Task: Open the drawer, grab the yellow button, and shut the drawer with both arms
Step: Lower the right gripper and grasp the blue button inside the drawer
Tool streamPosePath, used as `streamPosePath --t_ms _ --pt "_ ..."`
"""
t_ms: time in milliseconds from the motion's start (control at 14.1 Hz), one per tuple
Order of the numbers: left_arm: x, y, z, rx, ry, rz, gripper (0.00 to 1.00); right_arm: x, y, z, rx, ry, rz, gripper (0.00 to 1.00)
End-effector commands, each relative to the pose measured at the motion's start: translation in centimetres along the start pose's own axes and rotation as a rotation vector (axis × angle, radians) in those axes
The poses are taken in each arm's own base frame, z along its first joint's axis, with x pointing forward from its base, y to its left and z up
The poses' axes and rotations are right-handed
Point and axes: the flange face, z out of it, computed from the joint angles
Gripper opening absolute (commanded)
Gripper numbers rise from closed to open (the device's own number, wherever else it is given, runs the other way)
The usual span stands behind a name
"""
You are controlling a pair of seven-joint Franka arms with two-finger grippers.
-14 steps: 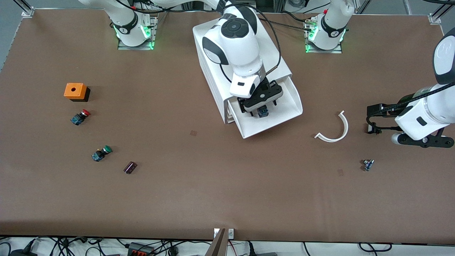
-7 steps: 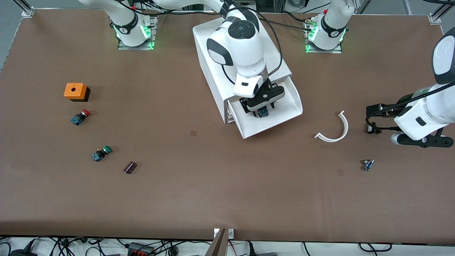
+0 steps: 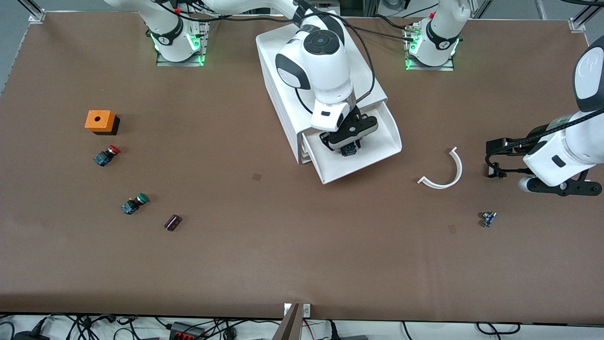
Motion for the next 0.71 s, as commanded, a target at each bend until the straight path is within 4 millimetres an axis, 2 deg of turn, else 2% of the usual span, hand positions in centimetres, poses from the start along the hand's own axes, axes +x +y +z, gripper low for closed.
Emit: streamPosePath --t_ms 0,142,356,641 --pt "-0.4 0.1 -0.7 0.012 0.001 -0.007 1.0 0.3 -0.5 0.1 0.007 0.011 0.014 0.4" --pt "-0.6 0.0 -1.0 0.011 0.007 -0.009 1.0 0.4 -0.6 -0.1 0.009 0.015 0.016 0.18" --pt "-0.6 0.0 -1.0 0.011 0.009 -0.009 1.0 0.8 -0.3 -0.6 0.006 0.029 0.026 0.0" --pt "-0.8 -0.2 -1.2 0.012 0.012 -0.011 1.0 3.2 -0.2 -4.4 0.036 0.096 0.037 0.0"
